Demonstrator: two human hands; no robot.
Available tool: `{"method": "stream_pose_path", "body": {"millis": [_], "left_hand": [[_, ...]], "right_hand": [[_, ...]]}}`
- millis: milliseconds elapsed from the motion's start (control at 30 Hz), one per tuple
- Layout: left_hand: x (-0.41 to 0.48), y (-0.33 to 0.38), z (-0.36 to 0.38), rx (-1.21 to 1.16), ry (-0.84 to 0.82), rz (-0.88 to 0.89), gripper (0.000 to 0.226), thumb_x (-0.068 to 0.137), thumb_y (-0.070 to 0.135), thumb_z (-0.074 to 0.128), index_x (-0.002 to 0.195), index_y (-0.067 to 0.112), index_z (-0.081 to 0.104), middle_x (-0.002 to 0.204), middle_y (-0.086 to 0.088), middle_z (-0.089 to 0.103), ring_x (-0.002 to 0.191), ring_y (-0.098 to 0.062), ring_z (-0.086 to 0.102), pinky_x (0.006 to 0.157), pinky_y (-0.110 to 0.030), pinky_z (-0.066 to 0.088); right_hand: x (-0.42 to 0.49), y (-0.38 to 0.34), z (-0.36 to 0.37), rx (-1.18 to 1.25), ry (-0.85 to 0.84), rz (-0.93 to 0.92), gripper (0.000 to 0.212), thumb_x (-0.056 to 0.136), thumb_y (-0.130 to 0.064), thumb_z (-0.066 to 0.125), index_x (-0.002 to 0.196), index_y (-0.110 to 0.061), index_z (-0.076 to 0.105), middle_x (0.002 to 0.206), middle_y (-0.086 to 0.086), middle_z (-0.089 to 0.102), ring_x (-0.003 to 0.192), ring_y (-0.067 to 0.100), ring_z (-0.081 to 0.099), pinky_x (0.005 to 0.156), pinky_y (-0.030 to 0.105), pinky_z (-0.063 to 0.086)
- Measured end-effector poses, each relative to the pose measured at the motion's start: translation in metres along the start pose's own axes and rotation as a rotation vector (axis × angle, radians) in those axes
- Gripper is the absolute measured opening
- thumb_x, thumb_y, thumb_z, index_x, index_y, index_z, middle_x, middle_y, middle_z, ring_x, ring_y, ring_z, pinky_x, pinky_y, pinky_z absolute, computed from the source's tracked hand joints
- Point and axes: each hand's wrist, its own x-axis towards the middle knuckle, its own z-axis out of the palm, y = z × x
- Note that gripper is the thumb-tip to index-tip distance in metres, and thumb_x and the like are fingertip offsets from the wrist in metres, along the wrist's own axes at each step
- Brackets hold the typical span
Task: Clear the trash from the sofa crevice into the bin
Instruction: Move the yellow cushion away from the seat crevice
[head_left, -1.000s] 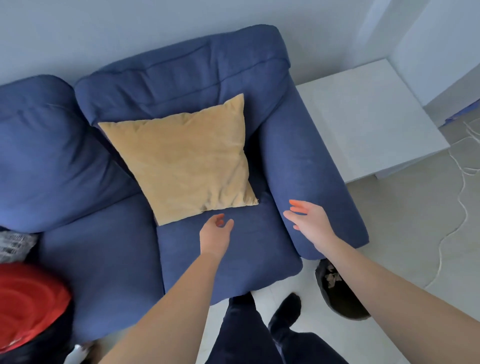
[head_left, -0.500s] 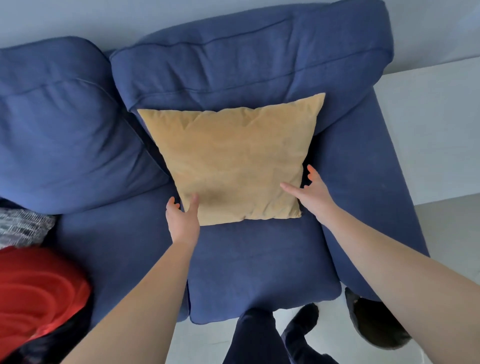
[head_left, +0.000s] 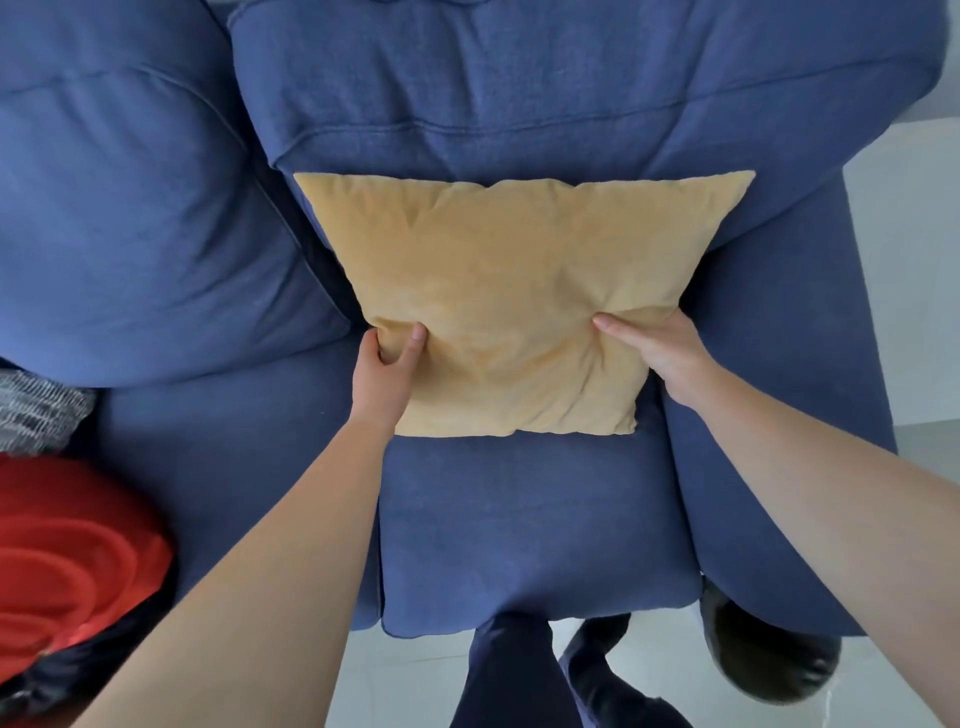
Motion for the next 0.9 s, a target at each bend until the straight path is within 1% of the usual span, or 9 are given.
{"method": "stream_pose_path", "body": {"millis": [67,133,300,400,533,633,700,767,900], "left_hand": [[-0.004,0.0,0.005,-0.025,0.053,0.032,0.074,0.086,0.077,0.064,0.133,0.02,0.056,0.131,-0.002,0.066,0.123,-0.023,0.062,0.102,-0.039,0.053],[-0.013,0.0,0.008,-0.073,0.093,0.069,0.058,0.091,0.067,0.066,0.118,0.016,0.06,0.12,-0.002,0.071,0.107,-0.017,0.067,0.095,-0.034,0.054],[-0.049,-0.006,0.008,-0.092,0.152,0.104,0.051,0.094,0.063,0.066,0.11,0.015,0.06,0.108,-0.001,0.072,0.091,-0.011,0.064,0.087,-0.033,0.055],[-0.076,-0.018,0.007,-0.088,0.177,0.067,0.056,0.096,0.065,0.062,0.105,0.011,0.055,0.093,0.005,0.064,0.082,-0.013,0.059,0.079,-0.032,0.05],[-0.122,-0.052,0.013,-0.063,0.188,-0.003,0.049,0.097,0.066,0.059,0.099,0.016,0.055,0.092,0.008,0.063,0.084,-0.014,0.06,0.075,-0.033,0.049],[-0.153,-0.083,0.022,-0.048,0.189,-0.054,0.05,0.097,0.066,0.059,0.105,0.016,0.058,0.099,0.004,0.068,0.092,-0.017,0.065,0.081,-0.037,0.052],[-0.168,-0.103,0.028,-0.016,0.198,-0.086,0.05,0.097,0.067,0.058,0.107,0.017,0.059,0.1,0.004,0.068,0.093,-0.015,0.065,0.078,-0.037,0.05],[-0.177,-0.121,0.032,0.014,0.219,-0.117,0.051,0.097,0.068,0.058,0.106,0.017,0.059,0.1,0.004,0.068,0.092,-0.016,0.065,0.078,-0.037,0.049],[-0.178,-0.146,0.04,0.062,0.211,-0.171,0.051,0.098,0.067,0.054,0.113,0.018,0.06,0.104,0.004,0.069,0.101,-0.024,0.067,0.087,-0.043,0.053]], "right_hand": [[-0.002,-0.002,0.003,0.014,0.008,-0.004,0.084,0.065,-0.042,0.1,0.137,-0.024,0.063,0.128,-0.013,0.071,0.117,0.004,0.066,0.099,0.027,0.05],[-0.01,-0.002,0.002,0.025,0.023,-0.02,0.068,0.071,-0.037,0.098,0.129,-0.024,0.066,0.12,-0.014,0.072,0.108,-0.002,0.066,0.089,0.022,0.05],[-0.041,-0.002,-0.008,0.039,0.011,-0.047,0.048,0.076,-0.037,0.094,0.116,-0.031,0.068,0.116,-0.014,0.074,0.103,-0.002,0.068,0.084,0.02,0.052],[-0.065,0.005,-0.015,0.042,-0.005,-0.047,0.051,0.078,-0.039,0.093,0.121,-0.027,0.069,0.116,-0.011,0.074,0.104,0.002,0.069,0.081,0.021,0.052],[-0.102,0.035,-0.027,0.004,-0.048,0.027,0.049,0.078,-0.044,0.092,0.117,-0.022,0.072,0.113,-0.005,0.076,0.103,0.012,0.071,0.078,0.025,0.054],[-0.123,0.066,-0.035,-0.037,-0.075,0.072,0.037,0.078,-0.043,0.092,0.104,-0.029,0.069,0.109,-0.006,0.075,0.098,0.01,0.07,0.073,0.025,0.052],[-0.132,0.083,-0.039,-0.062,-0.089,0.093,0.033,0.079,-0.043,0.091,0.098,-0.032,0.066,0.107,-0.007,0.074,0.096,0.01,0.069,0.071,0.024,0.051],[-0.136,0.1,-0.04,-0.088,-0.109,0.119,0.033,0.078,-0.045,0.091,0.096,-0.032,0.066,0.105,-0.007,0.074,0.095,0.01,0.069,0.07,0.024,0.051],[-0.132,0.127,-0.038,-0.128,-0.113,0.134,0.033,0.079,-0.047,0.09,0.096,-0.031,0.067,0.104,-0.008,0.074,0.092,0.009,0.068,0.069,0.024,0.05]]}}
